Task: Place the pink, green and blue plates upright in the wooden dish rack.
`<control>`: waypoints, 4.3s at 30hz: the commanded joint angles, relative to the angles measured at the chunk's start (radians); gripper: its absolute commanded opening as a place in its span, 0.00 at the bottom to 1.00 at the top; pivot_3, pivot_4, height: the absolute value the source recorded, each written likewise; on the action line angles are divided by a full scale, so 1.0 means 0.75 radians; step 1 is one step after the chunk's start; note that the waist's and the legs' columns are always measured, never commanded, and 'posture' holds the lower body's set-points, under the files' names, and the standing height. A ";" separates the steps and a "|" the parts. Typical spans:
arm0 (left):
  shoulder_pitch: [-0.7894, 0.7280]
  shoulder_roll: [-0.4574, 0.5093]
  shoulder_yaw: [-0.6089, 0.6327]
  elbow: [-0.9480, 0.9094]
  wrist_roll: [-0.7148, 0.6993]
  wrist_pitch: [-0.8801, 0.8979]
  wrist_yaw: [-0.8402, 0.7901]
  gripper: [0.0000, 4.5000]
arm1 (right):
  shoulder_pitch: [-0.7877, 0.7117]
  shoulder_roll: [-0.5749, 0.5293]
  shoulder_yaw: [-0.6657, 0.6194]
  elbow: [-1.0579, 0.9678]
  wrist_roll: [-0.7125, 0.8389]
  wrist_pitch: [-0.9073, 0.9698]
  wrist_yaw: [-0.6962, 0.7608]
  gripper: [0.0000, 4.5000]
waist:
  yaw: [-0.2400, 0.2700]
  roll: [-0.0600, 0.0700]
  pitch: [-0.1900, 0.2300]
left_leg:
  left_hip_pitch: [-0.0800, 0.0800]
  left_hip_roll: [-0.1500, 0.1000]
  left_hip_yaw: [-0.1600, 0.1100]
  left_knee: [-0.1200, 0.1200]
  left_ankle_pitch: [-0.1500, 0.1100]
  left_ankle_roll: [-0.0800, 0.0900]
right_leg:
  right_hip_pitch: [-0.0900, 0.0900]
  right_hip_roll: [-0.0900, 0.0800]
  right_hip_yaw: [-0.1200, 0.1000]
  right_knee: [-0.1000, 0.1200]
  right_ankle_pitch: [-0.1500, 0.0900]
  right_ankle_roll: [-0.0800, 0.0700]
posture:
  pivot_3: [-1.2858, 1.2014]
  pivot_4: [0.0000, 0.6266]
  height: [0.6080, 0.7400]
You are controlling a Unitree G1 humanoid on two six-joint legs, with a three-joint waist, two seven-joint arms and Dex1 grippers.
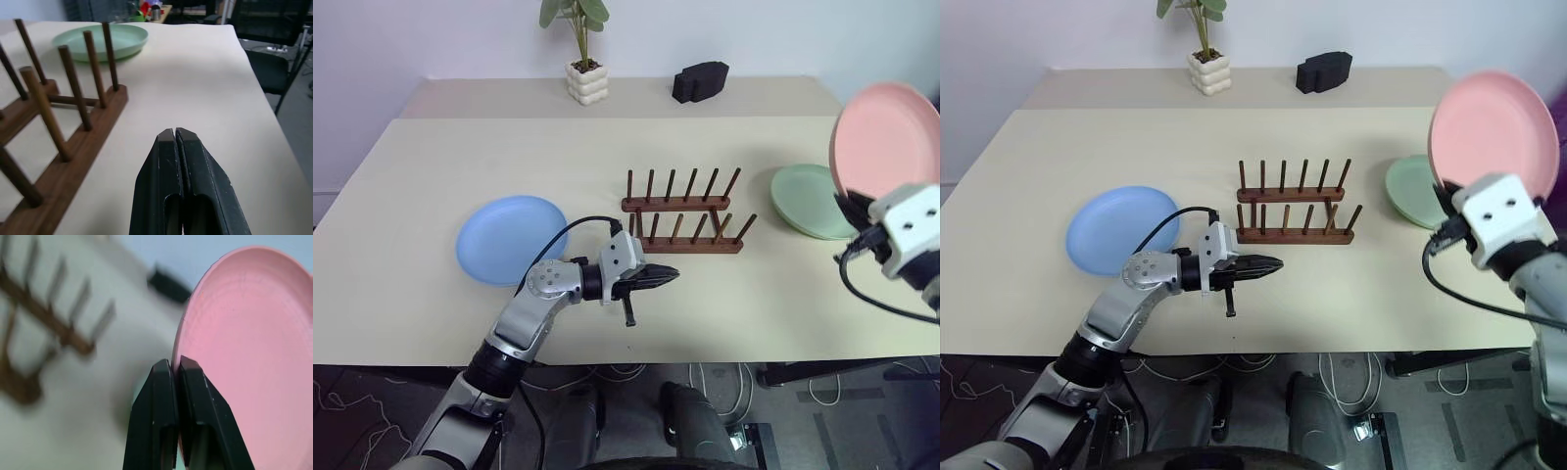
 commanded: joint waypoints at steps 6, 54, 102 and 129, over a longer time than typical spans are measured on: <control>0.041 0.042 0.127 -0.137 -0.042 0.007 0.074 0.00 | -0.381 0.216 0.028 -0.016 0.754 0.266 0.028 0.01 | 0.004 -0.001 0.001 | -0.001 0.001 -0.002 0.000 0.000 0.001 | 0.000 -0.001 0.000 0.000 0.001 -0.001 | 0.52 0.24 0.97; 0.113 0.130 0.202 -0.269 -0.071 0.077 0.133 0.00 | -0.369 0.238 -0.075 0.516 1.196 0.352 0.035 0.64 | 0.002 0.000 0.001 | -0.001 0.001 0.000 0.000 -0.001 0.002 | 0.000 -0.001 0.000 0.000 0.001 -0.001 | 0.52 0.24 0.97; 0.113 0.162 0.179 -0.337 -0.086 0.155 0.140 0.00 | -0.448 -0.132 0.371 1.448 -0.380 -0.849 -0.143 0.01 | -0.027 0.004 0.002 | 0.000 -0.003 0.002 0.000 -0.002 0.003 | 0.001 -0.001 0.002 0.000 0.001 -0.001 | 0.52 0.24 0.97; 0.164 0.201 0.253 -0.339 -0.096 0.143 0.138 0.00 | -0.545 0.402 0.320 -0.031 1.345 0.257 -0.444 0.01 | -0.021 0.002 0.002 | -0.002 0.001 -0.003 0.000 -0.002 0.004 | -0.002 -0.003 0.002 0.000 0.001 -0.001 | 0.52 0.24 0.97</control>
